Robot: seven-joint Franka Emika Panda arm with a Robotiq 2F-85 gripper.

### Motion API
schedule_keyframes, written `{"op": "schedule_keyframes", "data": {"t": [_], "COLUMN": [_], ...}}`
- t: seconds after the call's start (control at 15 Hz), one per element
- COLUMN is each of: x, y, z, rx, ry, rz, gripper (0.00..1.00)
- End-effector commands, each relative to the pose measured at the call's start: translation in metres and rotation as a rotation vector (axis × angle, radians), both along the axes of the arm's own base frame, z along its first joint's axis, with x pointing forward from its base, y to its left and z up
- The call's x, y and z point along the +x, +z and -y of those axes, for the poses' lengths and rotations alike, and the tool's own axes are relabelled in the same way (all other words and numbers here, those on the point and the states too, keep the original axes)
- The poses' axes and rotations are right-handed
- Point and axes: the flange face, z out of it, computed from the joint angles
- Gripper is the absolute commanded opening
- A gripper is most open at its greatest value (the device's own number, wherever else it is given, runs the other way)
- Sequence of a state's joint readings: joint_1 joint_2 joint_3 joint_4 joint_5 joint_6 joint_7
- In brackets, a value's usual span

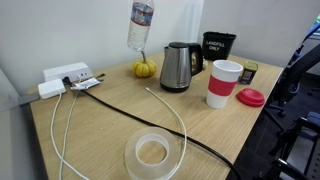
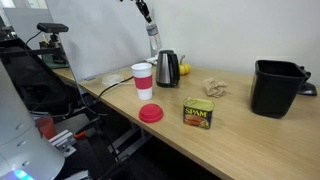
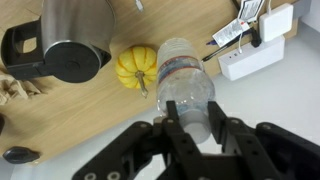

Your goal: Pick up the water bottle and move it to the right.

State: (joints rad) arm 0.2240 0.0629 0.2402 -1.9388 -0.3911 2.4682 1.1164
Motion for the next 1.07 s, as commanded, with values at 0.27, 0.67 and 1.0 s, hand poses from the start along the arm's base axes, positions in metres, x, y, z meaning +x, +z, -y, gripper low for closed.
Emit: {"op": "schedule_keyframes", "data": {"t": [0.27,0.67,1.0], "x": [0.044,0.049,0.054], "y": [-0.009,-0.008,-0.007], "z": [0.019,0.016,0.022], "rx": [0.013,0.024,0.024], "ry": [-0.108,-0.120,-0.165], "rz": [0.025,0.030,0.034], "gripper": [0.35,0.35,0.10]}}
